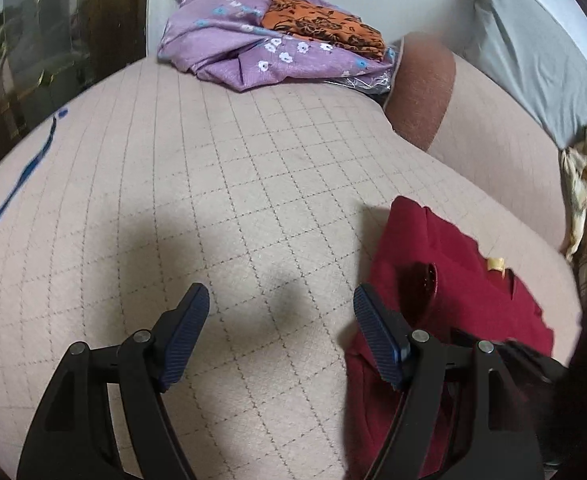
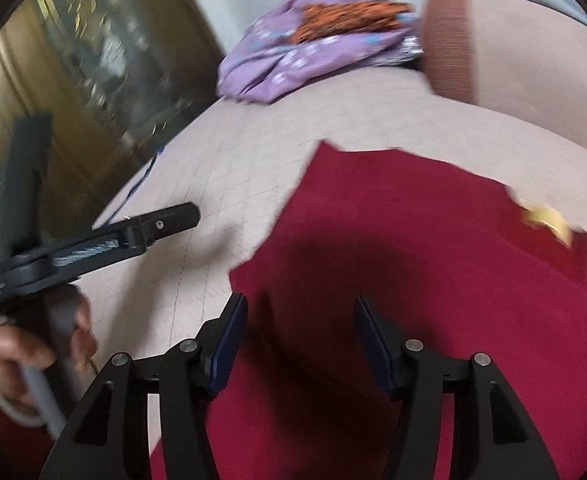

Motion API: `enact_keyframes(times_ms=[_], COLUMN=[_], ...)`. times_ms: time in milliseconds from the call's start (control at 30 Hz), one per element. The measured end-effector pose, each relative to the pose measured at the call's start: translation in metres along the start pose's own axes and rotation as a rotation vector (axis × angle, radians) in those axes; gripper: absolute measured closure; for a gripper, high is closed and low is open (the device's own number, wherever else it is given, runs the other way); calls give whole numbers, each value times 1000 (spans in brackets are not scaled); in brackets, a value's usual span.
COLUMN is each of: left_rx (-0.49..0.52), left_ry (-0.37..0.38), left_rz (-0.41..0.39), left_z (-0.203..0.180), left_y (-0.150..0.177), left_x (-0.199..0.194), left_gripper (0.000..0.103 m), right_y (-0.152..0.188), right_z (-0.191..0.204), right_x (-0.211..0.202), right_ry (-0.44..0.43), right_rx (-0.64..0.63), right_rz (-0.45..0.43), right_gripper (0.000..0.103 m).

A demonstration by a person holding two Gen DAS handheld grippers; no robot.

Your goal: Fold small clothes

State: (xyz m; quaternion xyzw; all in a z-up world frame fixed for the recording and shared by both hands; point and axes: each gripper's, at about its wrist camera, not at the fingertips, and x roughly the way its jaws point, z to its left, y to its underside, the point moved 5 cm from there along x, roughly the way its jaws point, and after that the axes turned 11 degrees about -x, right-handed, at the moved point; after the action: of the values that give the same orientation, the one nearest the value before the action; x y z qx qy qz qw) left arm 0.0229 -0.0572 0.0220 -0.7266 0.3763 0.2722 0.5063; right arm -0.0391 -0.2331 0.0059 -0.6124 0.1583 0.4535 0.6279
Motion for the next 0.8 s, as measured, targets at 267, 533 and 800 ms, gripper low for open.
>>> enact_keyframes(times_ms=[267, 533, 800], left_rx=[9, 136, 305], left_ry=[85, 156, 9], left_rz=[-22, -1, 50], left_z=[-19, -51, -73], left_y=[-3, 21, 54], left_x=[-11, -16, 21], left_gripper=[29, 29, 28], right_y=[-8, 31, 125], right_z=[-33, -45, -125], right_x=[-9, -64, -148], right_ry=[-174, -51, 517], right_rx=[224, 221, 261], right_rz=[-92, -91, 20], right_gripper=[82, 51, 53])
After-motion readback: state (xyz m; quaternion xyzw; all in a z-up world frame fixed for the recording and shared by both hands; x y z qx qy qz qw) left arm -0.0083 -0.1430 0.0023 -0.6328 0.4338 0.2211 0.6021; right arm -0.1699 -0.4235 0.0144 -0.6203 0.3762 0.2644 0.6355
